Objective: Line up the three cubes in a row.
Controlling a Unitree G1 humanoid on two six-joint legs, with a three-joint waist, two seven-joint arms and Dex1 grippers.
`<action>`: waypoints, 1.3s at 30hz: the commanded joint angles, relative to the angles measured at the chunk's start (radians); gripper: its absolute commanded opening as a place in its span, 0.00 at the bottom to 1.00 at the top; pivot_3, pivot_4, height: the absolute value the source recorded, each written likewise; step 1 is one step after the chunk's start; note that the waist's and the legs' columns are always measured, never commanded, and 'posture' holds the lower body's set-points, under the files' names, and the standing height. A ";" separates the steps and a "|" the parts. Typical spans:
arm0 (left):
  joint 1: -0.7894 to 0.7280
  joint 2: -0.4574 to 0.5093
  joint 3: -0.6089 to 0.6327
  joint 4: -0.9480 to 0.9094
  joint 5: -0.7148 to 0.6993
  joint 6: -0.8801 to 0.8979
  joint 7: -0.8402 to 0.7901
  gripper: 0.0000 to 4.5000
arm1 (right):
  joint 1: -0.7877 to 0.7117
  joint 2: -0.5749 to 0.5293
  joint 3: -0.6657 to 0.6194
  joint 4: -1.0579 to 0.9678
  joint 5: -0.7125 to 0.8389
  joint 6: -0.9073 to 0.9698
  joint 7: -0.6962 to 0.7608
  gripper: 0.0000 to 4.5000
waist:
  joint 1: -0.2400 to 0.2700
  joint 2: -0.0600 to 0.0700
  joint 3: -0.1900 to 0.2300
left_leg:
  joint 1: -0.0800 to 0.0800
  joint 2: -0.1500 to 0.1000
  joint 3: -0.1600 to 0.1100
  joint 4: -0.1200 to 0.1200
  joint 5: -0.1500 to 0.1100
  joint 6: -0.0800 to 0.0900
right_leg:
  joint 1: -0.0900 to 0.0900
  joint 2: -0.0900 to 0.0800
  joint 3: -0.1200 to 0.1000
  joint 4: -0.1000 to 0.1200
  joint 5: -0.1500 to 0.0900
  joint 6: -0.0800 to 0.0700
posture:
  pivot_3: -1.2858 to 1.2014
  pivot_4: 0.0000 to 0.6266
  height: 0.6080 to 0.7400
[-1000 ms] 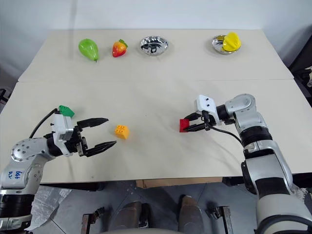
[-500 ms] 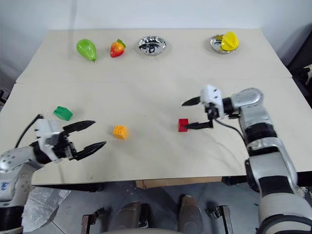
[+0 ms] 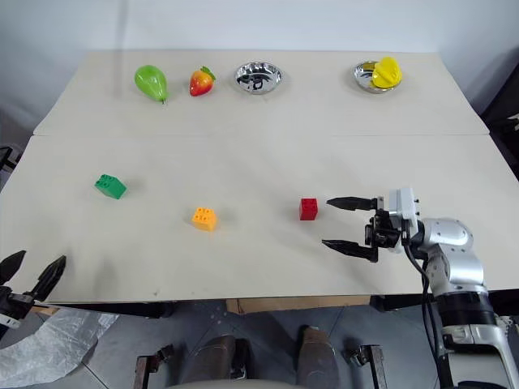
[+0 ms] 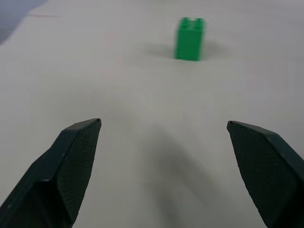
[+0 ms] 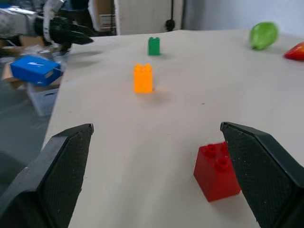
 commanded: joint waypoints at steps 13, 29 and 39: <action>-0.379 0.143 -0.233 0.051 0.083 0.111 0.119 1.00 | -0.034 0.027 -0.040 -0.070 -0.017 -0.003 0.028 1.00 | -0.002 0.000 0.000 | 0.000 -0.001 0.000 0.002 -0.001 0.000 | 0.000 0.000 0.000 0.003 0.000 0.000 | 0.52 0.24 1.00; -0.684 0.214 -0.393 0.462 0.223 0.075 0.097 0.68 | -0.006 0.050 -0.035 -0.216 -0.022 0.090 -0.049 1.00 | -0.004 -0.002 0.001 | 0.000 -0.001 0.004 0.004 -0.001 0.001 | -0.001 0.001 -0.009 0.005 0.000 -0.001 | 0.52 0.24 1.00; -0.740 0.224 -0.407 0.463 0.172 0.003 -0.096 0.32 | 0.023 0.041 -0.048 -0.211 -0.029 0.068 -0.054 1.00 | 0.003 -0.002 0.000 | -0.001 0.000 0.003 0.005 -0.001 0.001 | -0.001 0.001 -0.009 0.006 0.000 -0.001 | 0.52 0.24 1.00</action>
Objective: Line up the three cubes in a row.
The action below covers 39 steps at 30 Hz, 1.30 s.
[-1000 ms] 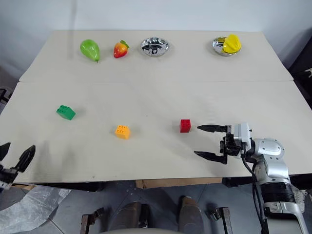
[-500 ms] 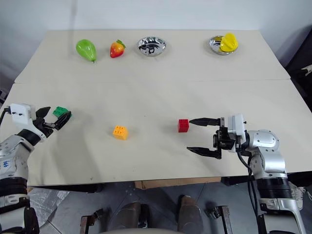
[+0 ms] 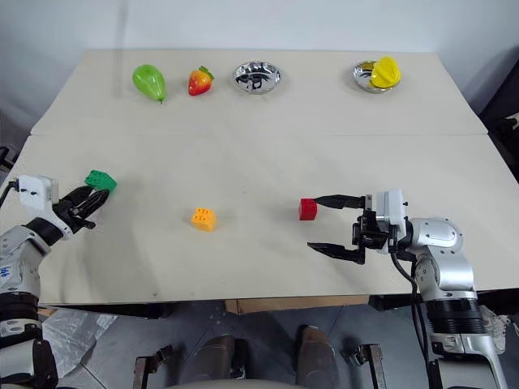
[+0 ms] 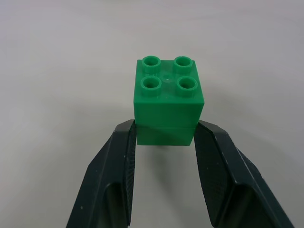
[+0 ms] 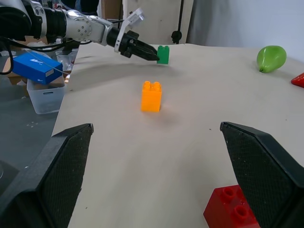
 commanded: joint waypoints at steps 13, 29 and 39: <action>-0.416 -0.179 -0.563 -0.280 0.071 0.149 -0.489 0.32 | 0.130 -0.133 -0.175 -0.019 0.006 -0.012 -0.007 1.00 | 0.025 -0.001 0.000 | -0.001 -0.004 0.008 0.002 0.000 0.000 | 0.002 0.002 0.000 -0.001 0.000 0.000 | 0.52 0.24 1.00; -0.575 -0.351 -0.746 -0.048 0.302 0.140 -0.412 0.32 | 0.223 -0.122 -0.199 -0.129 0.021 0.001 -0.084 1.00 | 0.045 -0.003 0.002 | -0.001 -0.002 0.008 0.003 0.000 0.000 | 0.001 0.005 0.003 -0.003 0.000 0.001 | 0.52 0.24 1.00; -0.595 -0.392 -0.753 0.065 0.340 0.071 -0.435 0.32 | 0.234 -0.125 -0.195 -0.125 0.023 0.002 -0.076 1.00 | 0.046 -0.003 0.002 | -0.001 -0.002 0.007 0.003 0.000 0.000 | 0.001 0.005 0.001 -0.003 0.000 0.001 | 0.52 0.24 1.00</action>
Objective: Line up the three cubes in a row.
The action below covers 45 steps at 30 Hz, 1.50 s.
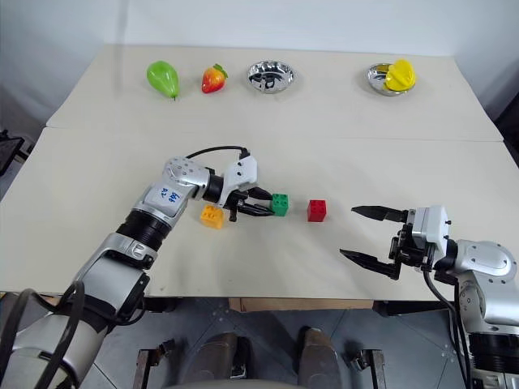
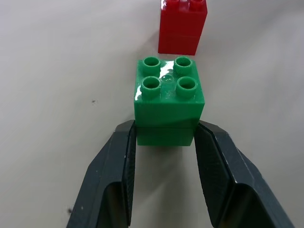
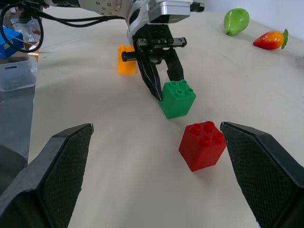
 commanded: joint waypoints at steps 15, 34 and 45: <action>-0.046 0.101 0.134 -0.155 -0.142 -0.026 -0.228 0.94 | -0.049 0.004 0.010 0.031 0.017 0.009 0.040 1.00 | -0.003 0.000 0.000 | 0.000 0.000 -0.004 0.000 0.000 0.000 | 0.000 0.000 0.000 0.000 0.000 0.000 | 0.52 0.24 1.00; 1.061 0.387 0.977 -0.474 -0.449 -0.065 0.040 0.97 | -0.206 0.155 0.198 -0.085 0.043 0.127 0.029 1.00 | -0.050 0.000 0.000 | 0.002 0.004 -0.010 -0.001 -0.002 0.001 | 0.001 -0.005 0.000 0.003 -0.001 -0.001 | 0.52 0.24 1.00; 1.290 0.260 0.963 -0.868 -0.507 -0.005 0.224 0.97 | -0.201 0.108 0.153 -0.015 0.019 0.083 0.068 1.00 | -0.024 -0.001 0.000 | 0.001 0.000 -0.012 -0.002 -0.004 0.002 | 0.000 -0.018 -0.007 0.002 0.000 -0.003 | 0.52 0.24 1.00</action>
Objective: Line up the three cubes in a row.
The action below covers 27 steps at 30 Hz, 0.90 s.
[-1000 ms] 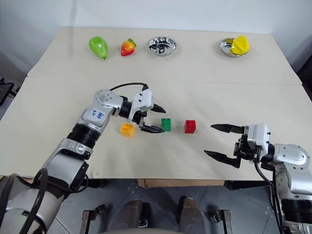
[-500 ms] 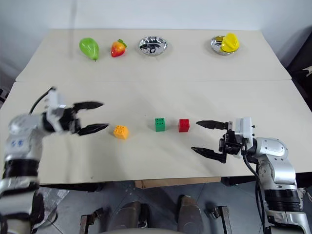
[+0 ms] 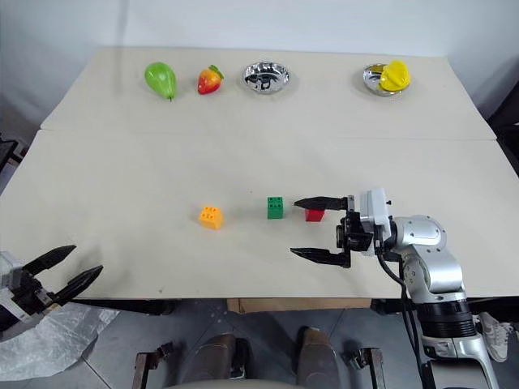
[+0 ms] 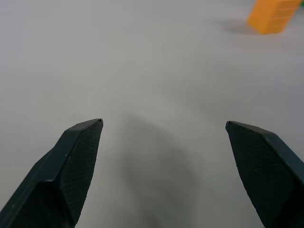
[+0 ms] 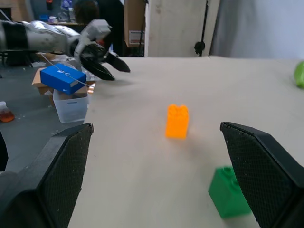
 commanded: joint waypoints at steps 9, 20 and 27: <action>-0.053 -0.265 -0.397 -0.480 0.132 0.220 0.486 0.97 | 0.095 -0.083 -0.107 0.065 -0.008 -0.063 0.041 1.00 | 0.000 0.001 -0.001 | 0.001 -0.001 0.002 0.000 0.000 0.002 | 0.003 0.006 0.000 -0.002 0.000 0.001 | 0.52 0.24 1.00; -0.202 -0.381 -0.573 -0.382 0.283 0.244 0.686 0.97 | 0.164 -0.080 -0.118 0.004 0.006 -0.053 0.015 1.00 | 0.002 0.002 -0.001 | 0.002 0.003 0.003 0.001 0.001 0.000 | 0.003 0.012 0.004 -0.003 0.000 0.001 | 0.52 0.24 1.00; -0.270 -0.385 -0.600 -0.279 0.271 0.196 0.651 0.79 | 0.168 -0.082 -0.121 0.002 0.007 -0.052 0.019 1.00 | 0.009 0.003 -0.002 | 0.002 0.003 0.003 0.002 0.001 0.000 | 0.003 0.012 0.004 -0.003 0.000 0.001 | 0.52 0.24 1.00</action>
